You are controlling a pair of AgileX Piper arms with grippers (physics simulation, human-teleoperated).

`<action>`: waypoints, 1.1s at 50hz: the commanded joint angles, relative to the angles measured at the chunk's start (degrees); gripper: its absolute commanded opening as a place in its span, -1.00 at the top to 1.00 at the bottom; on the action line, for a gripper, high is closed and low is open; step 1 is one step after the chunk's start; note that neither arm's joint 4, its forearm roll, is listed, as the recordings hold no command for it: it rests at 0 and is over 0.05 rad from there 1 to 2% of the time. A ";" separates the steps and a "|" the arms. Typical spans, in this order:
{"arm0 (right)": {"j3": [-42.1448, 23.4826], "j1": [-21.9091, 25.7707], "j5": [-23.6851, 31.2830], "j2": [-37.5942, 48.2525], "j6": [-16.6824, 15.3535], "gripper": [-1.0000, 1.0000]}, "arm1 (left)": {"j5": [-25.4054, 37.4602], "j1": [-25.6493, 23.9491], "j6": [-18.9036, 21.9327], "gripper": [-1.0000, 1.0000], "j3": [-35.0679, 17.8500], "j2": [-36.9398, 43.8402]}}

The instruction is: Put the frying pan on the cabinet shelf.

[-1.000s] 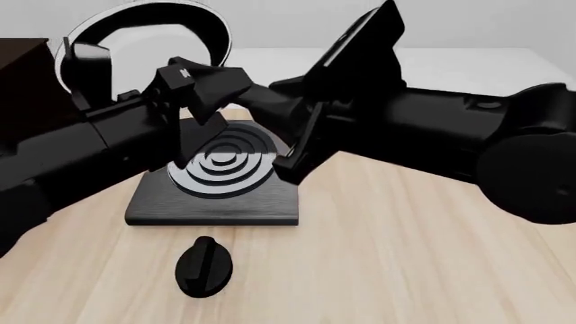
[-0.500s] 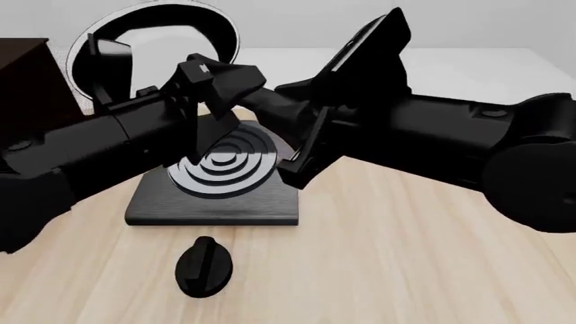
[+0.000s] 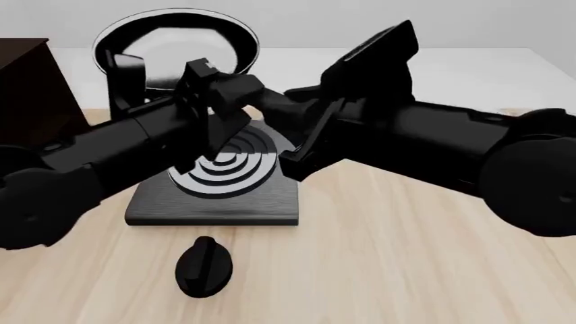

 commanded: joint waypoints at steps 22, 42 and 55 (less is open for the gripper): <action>0.19 2.70 0.26 -2.22 0.04 -1.00 | -0.93 4.45 -0.29 1.00 -0.89 2.21; 0.15 1.69 1.49 -4.57 0.61 -1.00 | -1.36 5.65 -0.13 1.00 -0.91 1.53; -0.29 0.01 3.03 -9.67 1.06 -1.00 | -2.60 6.74 0.32 1.00 -0.08 1.38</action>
